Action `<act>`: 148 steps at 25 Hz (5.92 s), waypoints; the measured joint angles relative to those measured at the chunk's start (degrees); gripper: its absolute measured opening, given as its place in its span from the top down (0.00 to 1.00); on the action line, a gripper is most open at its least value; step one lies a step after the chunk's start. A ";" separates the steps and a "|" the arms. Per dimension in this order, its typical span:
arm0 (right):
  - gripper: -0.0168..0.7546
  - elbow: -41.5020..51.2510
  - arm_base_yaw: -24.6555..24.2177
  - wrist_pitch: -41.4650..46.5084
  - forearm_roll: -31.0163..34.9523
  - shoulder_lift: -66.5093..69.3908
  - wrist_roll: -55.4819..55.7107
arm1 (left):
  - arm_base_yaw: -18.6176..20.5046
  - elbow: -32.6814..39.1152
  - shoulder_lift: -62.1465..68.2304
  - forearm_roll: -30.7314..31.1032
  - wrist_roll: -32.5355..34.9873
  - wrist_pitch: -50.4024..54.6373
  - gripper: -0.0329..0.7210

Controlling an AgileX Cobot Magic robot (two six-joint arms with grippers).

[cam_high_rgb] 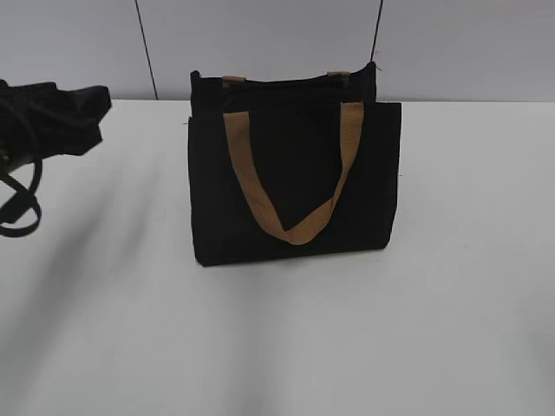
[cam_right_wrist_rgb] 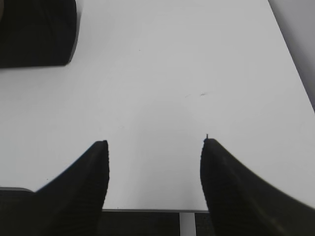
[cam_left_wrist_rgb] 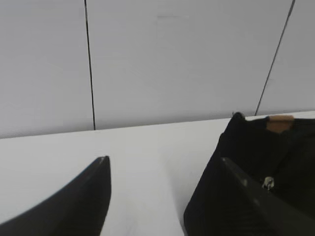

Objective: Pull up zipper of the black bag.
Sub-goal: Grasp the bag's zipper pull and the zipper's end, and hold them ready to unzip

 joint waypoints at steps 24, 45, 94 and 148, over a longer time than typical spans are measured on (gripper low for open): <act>0.40 0.00 0.00 0.00 0.00 0.00 0.00 | 5.97 -2.41 34.61 36.28 -11.40 -28.52 0.37; 0.40 0.00 0.00 0.00 0.00 0.00 0.00 | 6.10 -13.95 43.81 41.98 -12.16 -28.90 0.54; 0.40 -0.22 0.05 -0.10 0.51 0.59 -0.24 | 5.95 -16.06 12.25 43.82 -17.73 -0.74 0.92; 0.40 -52.84 29.74 -26.80 71.82 111.47 -75.79 | 2.29 -21.54 11.27 39.40 -32.06 10.00 0.93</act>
